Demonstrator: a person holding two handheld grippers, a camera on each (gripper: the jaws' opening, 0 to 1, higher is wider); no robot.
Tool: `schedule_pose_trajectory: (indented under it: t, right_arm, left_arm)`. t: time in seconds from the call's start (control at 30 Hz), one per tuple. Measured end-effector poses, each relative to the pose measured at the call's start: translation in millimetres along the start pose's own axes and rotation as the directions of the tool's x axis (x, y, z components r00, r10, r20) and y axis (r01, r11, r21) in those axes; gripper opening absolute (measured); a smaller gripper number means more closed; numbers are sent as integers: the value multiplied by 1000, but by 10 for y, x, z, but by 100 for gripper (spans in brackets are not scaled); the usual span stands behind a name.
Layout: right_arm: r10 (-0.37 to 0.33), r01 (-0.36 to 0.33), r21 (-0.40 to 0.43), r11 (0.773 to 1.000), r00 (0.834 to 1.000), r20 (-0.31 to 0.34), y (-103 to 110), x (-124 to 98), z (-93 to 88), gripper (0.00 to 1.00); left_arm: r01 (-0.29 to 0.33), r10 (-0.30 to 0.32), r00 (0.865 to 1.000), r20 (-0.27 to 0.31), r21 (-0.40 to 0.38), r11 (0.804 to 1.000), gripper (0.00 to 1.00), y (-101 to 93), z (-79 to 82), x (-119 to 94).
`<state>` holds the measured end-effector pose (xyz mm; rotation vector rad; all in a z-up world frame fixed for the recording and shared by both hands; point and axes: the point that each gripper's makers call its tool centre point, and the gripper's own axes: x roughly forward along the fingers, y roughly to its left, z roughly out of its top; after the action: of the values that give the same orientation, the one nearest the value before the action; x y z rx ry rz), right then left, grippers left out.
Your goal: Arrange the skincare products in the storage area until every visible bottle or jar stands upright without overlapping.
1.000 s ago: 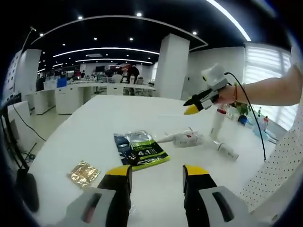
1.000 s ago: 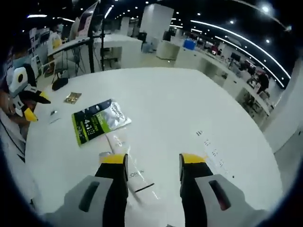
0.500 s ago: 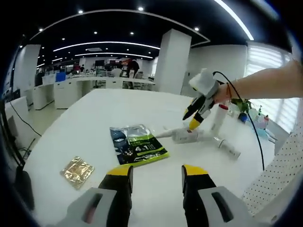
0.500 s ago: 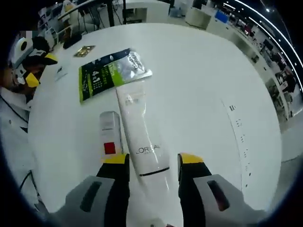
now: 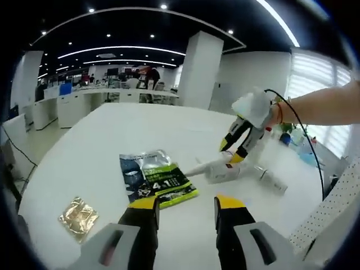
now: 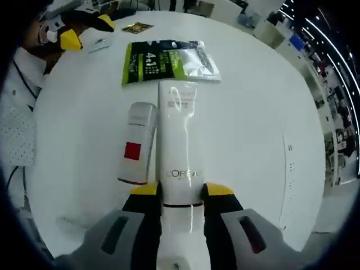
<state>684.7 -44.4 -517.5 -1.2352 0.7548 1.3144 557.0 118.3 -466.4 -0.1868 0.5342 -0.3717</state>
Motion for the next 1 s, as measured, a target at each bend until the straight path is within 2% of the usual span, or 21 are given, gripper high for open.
schedule_pose_trajectory:
  t: [0.17,0.37,0.53,0.57,0.7,0.8,0.97,1.0]
  right_arm:
    - [-14,14,-45,999,1000,14,148,-38,1,26]
    - [-92,95,-64,993,995,46,181,-73,5,25]
    - [-163,169,-125,978,985,55,203,-99,29,25]
    - [-187,194,-161,968,981,58,190,-103,48,25]
    - [-210,218,-194,956,976,62,220,-99,72,25]
    - [-249,259,-220,941,966,72,219,-112,79,25]
    - [-341,360,-256,897,933,116,232,-147,96,25]
    - [-359,378,-259,889,926,119,236,-152,97,25]
  left_arm:
    - [62,-63,997,-36,-30,998,37,-96,1,225]
    - [119,-121,990,-71,-25,993,35,-167,34,452]
    - [143,-146,984,-105,-35,989,35,-117,68,627]
    - [148,-151,982,-113,-36,988,34,-102,79,671]
    - [182,-193,971,-140,-86,980,33,-86,77,806]
    - [194,-209,965,-160,-104,975,29,-87,66,873]
    - [226,-242,943,-229,-95,969,29,-126,-55,971]
    - [226,-241,945,-220,-92,970,28,-125,-44,981]
